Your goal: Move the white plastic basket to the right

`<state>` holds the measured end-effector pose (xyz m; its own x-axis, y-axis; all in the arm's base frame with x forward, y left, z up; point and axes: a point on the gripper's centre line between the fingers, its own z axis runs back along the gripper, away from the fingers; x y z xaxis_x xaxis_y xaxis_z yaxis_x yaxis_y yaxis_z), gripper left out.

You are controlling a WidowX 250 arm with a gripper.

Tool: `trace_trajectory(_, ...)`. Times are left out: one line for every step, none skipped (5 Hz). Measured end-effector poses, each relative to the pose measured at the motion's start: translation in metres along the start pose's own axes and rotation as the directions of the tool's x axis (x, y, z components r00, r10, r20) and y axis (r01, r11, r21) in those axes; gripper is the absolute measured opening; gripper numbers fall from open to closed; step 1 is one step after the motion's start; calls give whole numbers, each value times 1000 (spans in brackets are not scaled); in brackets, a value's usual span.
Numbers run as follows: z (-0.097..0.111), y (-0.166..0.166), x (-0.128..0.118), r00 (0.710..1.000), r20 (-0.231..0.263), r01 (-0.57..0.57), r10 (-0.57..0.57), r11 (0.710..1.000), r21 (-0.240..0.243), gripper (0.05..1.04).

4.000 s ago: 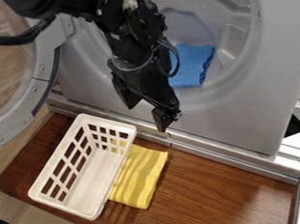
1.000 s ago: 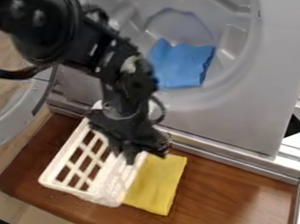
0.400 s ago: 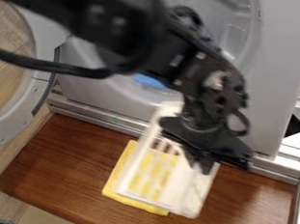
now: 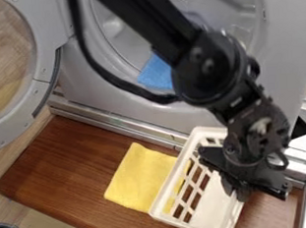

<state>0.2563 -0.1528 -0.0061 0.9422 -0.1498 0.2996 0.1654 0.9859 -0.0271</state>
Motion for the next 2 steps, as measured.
trace_trajectory(-16,-8,1,999,-3,-44,44,999,-30,129)
trace_trajectory(-20,-11,-3,997,-26,-72,71,996,-46,332)
